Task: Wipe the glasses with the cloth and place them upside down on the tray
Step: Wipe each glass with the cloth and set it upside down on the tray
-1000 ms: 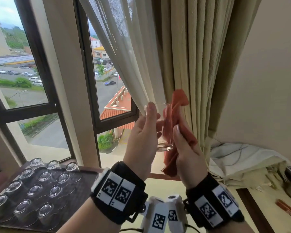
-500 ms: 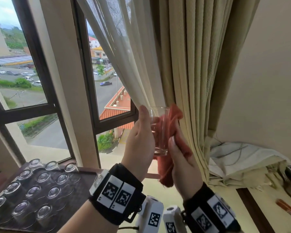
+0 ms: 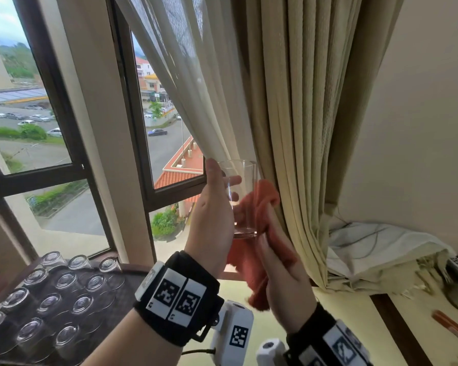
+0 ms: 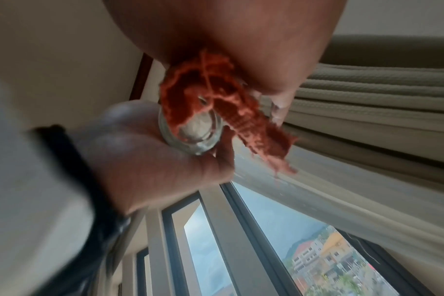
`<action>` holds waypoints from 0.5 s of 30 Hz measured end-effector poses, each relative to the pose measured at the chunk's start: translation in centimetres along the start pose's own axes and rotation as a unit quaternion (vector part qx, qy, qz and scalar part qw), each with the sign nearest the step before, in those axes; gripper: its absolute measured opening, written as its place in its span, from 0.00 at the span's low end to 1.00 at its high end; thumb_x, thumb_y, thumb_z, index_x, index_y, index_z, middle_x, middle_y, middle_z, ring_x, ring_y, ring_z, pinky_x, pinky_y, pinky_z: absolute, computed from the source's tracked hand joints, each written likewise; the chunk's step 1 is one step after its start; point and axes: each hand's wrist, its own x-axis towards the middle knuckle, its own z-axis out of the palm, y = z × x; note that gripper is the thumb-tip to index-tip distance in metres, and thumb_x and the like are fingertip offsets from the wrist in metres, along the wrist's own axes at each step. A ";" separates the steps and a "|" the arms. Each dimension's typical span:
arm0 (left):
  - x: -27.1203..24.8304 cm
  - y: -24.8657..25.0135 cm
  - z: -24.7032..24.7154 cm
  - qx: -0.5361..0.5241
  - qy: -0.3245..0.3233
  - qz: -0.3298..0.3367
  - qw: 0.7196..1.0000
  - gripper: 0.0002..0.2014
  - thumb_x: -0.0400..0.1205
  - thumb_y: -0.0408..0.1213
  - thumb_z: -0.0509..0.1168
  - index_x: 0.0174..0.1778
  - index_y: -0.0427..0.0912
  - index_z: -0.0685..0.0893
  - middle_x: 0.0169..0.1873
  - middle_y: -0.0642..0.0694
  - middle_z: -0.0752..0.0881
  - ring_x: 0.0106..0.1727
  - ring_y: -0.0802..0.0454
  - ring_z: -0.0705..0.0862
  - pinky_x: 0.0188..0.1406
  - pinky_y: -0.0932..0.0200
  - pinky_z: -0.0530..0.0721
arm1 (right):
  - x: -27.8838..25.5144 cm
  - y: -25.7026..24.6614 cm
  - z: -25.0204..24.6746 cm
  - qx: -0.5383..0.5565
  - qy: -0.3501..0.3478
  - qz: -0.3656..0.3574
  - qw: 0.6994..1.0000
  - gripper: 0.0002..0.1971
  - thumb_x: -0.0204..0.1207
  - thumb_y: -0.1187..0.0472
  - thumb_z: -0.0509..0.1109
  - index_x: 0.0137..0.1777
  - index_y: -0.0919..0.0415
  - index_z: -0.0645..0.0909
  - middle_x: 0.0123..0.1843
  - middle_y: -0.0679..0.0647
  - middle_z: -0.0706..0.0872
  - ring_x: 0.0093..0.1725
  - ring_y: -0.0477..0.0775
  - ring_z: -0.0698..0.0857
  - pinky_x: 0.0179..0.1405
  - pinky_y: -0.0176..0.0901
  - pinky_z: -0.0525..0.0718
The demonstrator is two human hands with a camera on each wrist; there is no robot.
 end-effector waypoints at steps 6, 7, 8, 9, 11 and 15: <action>-0.8 -1.0 0.7 -0.020 -0.005 0.024 1.000 0.51 0.71 0.89 0.54 0.72 0.49 0.86 0.59 0.41 0.89 0.58 0.34 0.91 0.61 0.32 0.92 | 1.4 -1.5 -0.6 -0.033 0.039 -0.050 0.997 0.21 0.85 0.50 0.67 0.75 0.53 0.84 0.36 0.29 0.82 0.37 0.29 0.80 0.43 0.26 0.76; -0.6 -1.1 0.5 -0.020 -0.003 0.032 0.999 0.56 0.67 0.91 0.57 0.74 0.47 0.84 0.61 0.38 0.90 0.60 0.30 0.92 0.61 0.30 0.92 | 0.8 -1.2 -0.3 -0.036 0.019 -0.057 0.998 0.18 0.85 0.50 0.67 0.73 0.47 0.86 0.38 0.29 0.82 0.38 0.28 0.78 0.44 0.26 0.74; -0.3 -1.0 0.1 -0.026 0.001 0.037 0.999 0.60 0.64 0.91 0.62 0.76 0.42 0.82 0.61 0.33 0.91 0.60 0.29 0.92 0.62 0.31 0.91 | 0.0 -0.8 -0.1 -0.036 -0.008 -0.060 0.998 0.18 0.86 0.50 0.67 0.73 0.40 0.85 0.45 0.30 0.82 0.41 0.27 0.76 0.46 0.27 0.72; -0.1 -0.7 -0.4 -0.038 0.009 0.038 0.999 0.64 0.60 0.90 0.68 0.77 0.39 0.80 0.61 0.31 0.91 0.60 0.30 0.93 0.63 0.33 0.91 | -0.9 -0.2 -0.1 -0.042 -0.037 -0.060 0.997 0.20 0.87 0.48 0.67 0.78 0.36 0.81 0.55 0.33 0.81 0.46 0.26 0.73 0.49 0.29 0.70; 0.4 0.1 -1.2 -0.059 0.035 0.020 0.997 0.68 0.50 0.86 0.78 0.78 0.41 0.75 0.63 0.35 0.91 0.58 0.35 0.95 0.63 0.35 0.92 | -2.4 1.2 0.0 -0.059 -0.064 -0.049 0.995 0.27 0.87 0.40 0.66 0.85 0.37 0.73 0.71 0.45 0.82 0.57 0.33 0.75 0.56 0.38 0.73; 0.5 0.4 -1.4 -0.018 0.049 0.020 0.998 0.63 0.42 0.80 0.84 0.69 0.48 0.79 0.55 0.43 0.91 0.46 0.45 0.94 0.59 0.39 0.93 | -2.4 1.9 0.0 0.006 -0.019 0.000 1.000 0.28 0.86 0.40 0.69 0.85 0.37 0.73 0.86 0.46 0.76 0.85 0.54 0.75 0.85 0.67 0.72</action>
